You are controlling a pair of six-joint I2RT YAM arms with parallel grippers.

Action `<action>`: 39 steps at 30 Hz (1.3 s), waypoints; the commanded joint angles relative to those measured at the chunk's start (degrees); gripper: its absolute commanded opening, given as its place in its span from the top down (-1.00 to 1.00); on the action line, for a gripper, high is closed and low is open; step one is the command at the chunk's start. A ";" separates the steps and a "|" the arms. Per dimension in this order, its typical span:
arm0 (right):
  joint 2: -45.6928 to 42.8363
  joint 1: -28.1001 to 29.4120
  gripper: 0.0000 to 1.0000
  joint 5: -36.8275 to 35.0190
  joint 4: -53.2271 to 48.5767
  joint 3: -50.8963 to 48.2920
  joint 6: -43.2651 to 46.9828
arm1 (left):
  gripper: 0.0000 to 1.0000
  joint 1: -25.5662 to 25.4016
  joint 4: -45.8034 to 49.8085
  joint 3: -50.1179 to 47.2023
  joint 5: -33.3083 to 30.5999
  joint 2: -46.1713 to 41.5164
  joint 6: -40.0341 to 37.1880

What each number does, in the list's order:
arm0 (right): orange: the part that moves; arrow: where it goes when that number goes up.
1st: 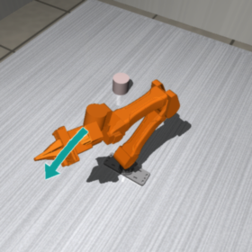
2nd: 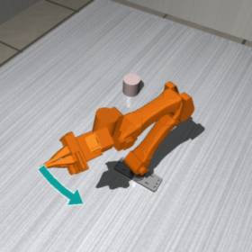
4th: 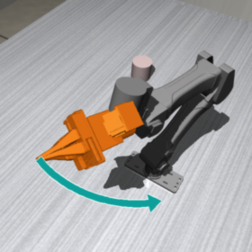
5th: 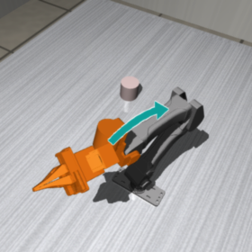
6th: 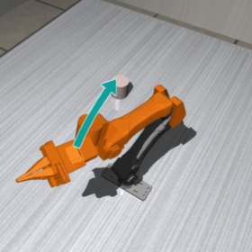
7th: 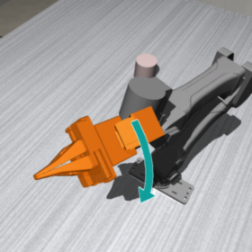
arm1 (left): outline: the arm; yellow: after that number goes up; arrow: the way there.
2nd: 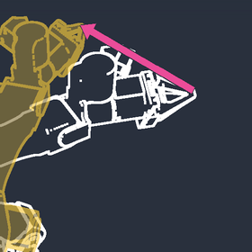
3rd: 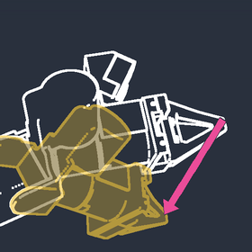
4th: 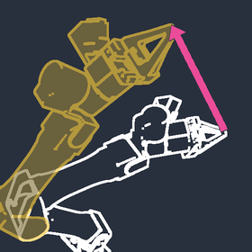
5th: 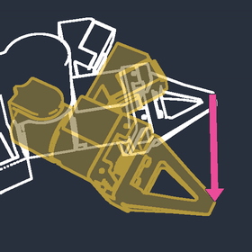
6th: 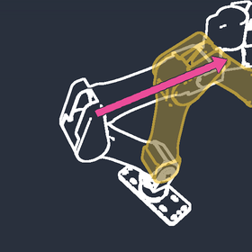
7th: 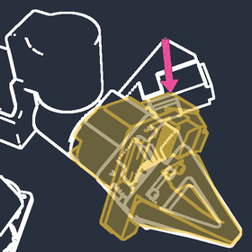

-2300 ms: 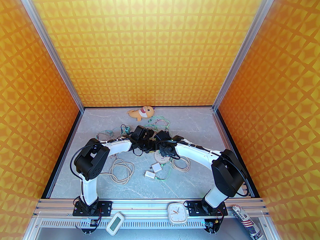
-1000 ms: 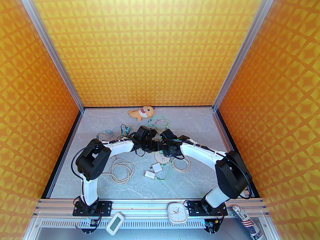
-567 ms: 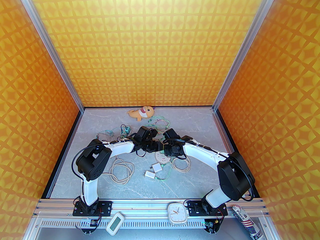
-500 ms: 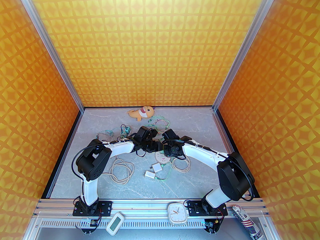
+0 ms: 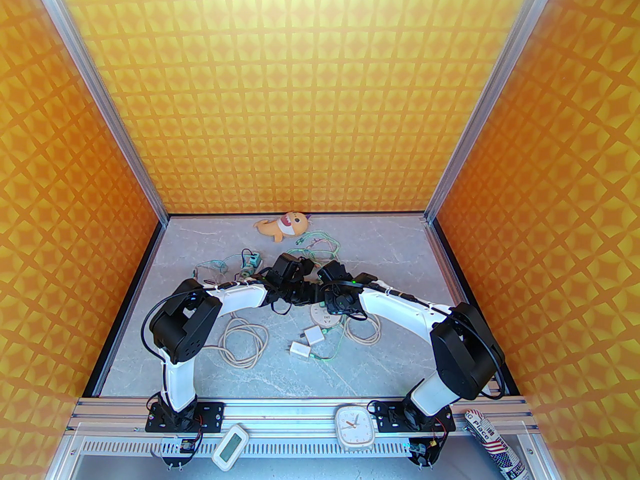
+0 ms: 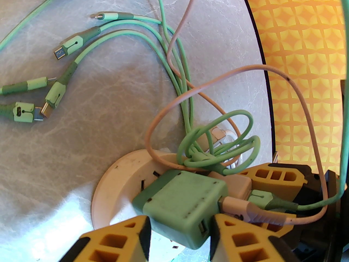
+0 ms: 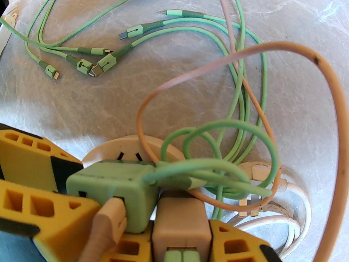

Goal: Pull the plug off the socket

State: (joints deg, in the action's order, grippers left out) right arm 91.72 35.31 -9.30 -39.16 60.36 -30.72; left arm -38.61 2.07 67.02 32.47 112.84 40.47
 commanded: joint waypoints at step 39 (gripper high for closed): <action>-11.90 -15.42 0.42 -13.73 -11.27 4.55 9.57 | 0.22 0.48 23.47 -1.99 -15.59 7.96 -1.32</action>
State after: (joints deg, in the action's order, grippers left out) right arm 79.48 22.13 -18.96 -47.94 63.20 -23.05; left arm -38.85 6.85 70.00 32.08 113.30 40.45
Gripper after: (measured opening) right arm 0.291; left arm 0.391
